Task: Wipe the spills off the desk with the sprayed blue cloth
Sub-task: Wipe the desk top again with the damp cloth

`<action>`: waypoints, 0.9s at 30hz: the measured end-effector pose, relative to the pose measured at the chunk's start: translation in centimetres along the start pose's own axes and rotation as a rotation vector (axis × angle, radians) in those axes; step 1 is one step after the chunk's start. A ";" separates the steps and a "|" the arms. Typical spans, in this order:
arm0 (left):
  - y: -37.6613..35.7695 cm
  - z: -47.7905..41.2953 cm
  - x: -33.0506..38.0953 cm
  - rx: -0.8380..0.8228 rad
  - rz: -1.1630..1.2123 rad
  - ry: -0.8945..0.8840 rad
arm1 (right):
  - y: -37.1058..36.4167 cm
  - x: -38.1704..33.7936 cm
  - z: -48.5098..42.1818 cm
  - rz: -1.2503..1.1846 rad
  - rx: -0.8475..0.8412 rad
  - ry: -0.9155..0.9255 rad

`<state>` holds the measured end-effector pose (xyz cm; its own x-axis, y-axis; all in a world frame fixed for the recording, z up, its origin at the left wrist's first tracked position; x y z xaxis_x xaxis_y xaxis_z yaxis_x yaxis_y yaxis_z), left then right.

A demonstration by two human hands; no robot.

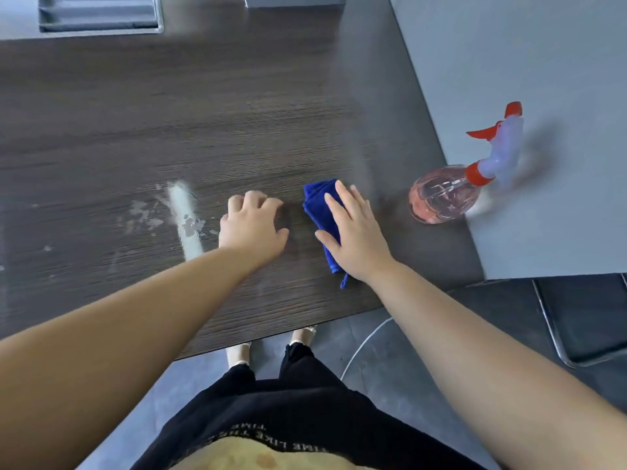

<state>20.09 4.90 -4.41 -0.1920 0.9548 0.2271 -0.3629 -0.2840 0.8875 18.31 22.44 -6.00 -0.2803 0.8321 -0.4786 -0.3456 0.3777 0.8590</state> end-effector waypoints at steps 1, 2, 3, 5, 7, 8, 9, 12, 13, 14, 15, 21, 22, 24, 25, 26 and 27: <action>0.2 0.0 -0.6 -0.015 -0.077 -0.001 | -0.9 -0.1 -0.2 0.086 -0.028 -0.006; 0.2 -0.2 -1.4 -0.054 -0.148 0.000 | -1.7 -0.2 -0.3 0.166 -0.047 -0.018; 0.4 -0.3 -2.1 -0.104 -0.205 0.006 | -2.3 -0.2 -0.2 0.223 -0.051 -0.030; 0.5 -0.7 -3.6 -0.195 -0.265 0.037 | -2.8 -0.2 0.4 0.264 -0.059 -0.001; 0.5 -1.0 -4.5 -0.233 -0.277 0.047 | -2.6 0.8 0.9 0.308 -0.054 0.076; 0.5 -1.1 -4.6 -0.239 -0.293 0.036 | -2.2 1.7 0.9 0.336 -0.040 0.074; 0.4 -1.2 -4.7 -0.242 -0.309 0.025 | -1.5 2.6 0.6 0.348 -0.017 0.034; 0.2 -1.3 -4.6 -0.244 -0.327 0.017 | -0.3 3.5 -2.0 0.315 0.061 -0.190; 0.2 -1.3 -4.5 -0.243 -0.327 0.015 | -0.5 3.0 -3.1 0.302 0.088 -0.229; 0.2 -1.4 -4.5 -0.243 -0.325 0.016 | -0.9 2.1 -4.1 0.292 0.097 -0.233; 0.2 -1.4 -4.5 -0.243 -0.324 0.017 | -1.6 0.9 -4.7 0.285 0.090 -0.203; 0.2 -1.3 -4.4 -0.251 -0.333 0.004 | -3.0 -0.3 -0.5 0.317 -0.059 0.191; 0.3 -1.3 -4.5 -0.259 -0.336 -0.003 | -2.4 0.8 -0.4 0.334 -0.063 0.207; 0.2 -1.3 -4.4 -0.266 -0.339 -0.002 | -1.1 2.5 -1.5 0.334 -0.019 0.119; 0.3 -1.4 -4.4 -0.266 -0.337 0.000 | -0.7 2.5 -2.9 0.319 0.022 0.013; 0.3 -1.4 -4.3 -0.266 -0.332 0.000 | -0.8 2.2 -4.5 0.298 0.080 -0.117; 0.4 -1.5 -4.3 -0.265 -0.327 0.001 | -1.0 1.4 -6.0 0.268 0.137 -0.230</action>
<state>19.45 0.54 -5.66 -0.0288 0.9983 -0.0503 -0.6270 0.0211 0.7787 12.88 20.75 -8.66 -0.1303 0.9723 -0.1939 -0.1605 0.1723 0.9719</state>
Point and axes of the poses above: each hand's wrist, its own z-axis away from the middle knuckle, its own y-axis out of the back of the hand, x = y × z, the point moved 3 cm from there along -z, towards the middle knuckle, and after that the axes turned 8 degrees about -z, right-handed, at the moved point
